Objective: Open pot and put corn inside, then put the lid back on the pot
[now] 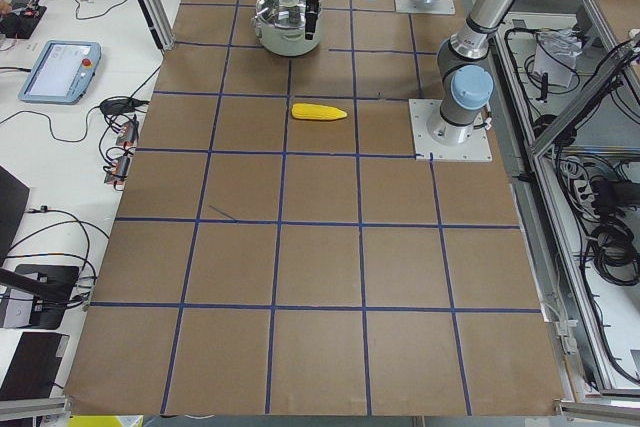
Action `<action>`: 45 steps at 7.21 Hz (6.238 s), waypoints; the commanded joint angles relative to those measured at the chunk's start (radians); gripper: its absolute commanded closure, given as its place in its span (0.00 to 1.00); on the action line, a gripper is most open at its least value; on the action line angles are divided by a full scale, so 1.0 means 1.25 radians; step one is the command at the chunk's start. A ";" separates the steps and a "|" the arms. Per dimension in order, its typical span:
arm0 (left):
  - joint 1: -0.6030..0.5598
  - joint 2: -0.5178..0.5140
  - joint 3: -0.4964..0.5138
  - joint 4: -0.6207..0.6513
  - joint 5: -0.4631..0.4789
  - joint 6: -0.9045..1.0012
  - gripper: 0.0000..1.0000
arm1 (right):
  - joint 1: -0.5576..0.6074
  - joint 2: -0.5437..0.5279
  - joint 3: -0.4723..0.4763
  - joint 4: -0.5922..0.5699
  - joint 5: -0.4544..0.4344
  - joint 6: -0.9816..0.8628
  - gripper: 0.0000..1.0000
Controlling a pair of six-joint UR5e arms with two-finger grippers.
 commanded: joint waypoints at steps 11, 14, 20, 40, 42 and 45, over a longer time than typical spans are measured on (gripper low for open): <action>0.000 -0.006 -0.001 0.007 -0.001 0.000 0.00 | 0.161 0.170 -0.002 -0.169 -0.008 0.104 0.00; 0.000 -0.006 0.000 0.007 -0.001 0.000 0.00 | 0.166 0.193 0.001 -0.198 -0.005 0.161 0.00; 0.001 -0.009 -0.005 0.009 -0.001 0.000 0.00 | 0.206 0.231 0.012 -0.259 -0.007 0.267 0.00; -0.006 0.008 0.001 0.008 -0.029 0.001 0.00 | 0.236 0.232 0.061 -0.304 -0.007 0.285 0.44; -0.006 0.019 0.004 0.008 -0.028 0.000 0.00 | 0.238 0.231 0.061 -0.304 -0.007 0.288 0.49; -0.006 0.015 0.004 0.009 -0.028 -0.001 0.00 | 0.238 0.230 0.060 -0.304 -0.006 0.290 0.53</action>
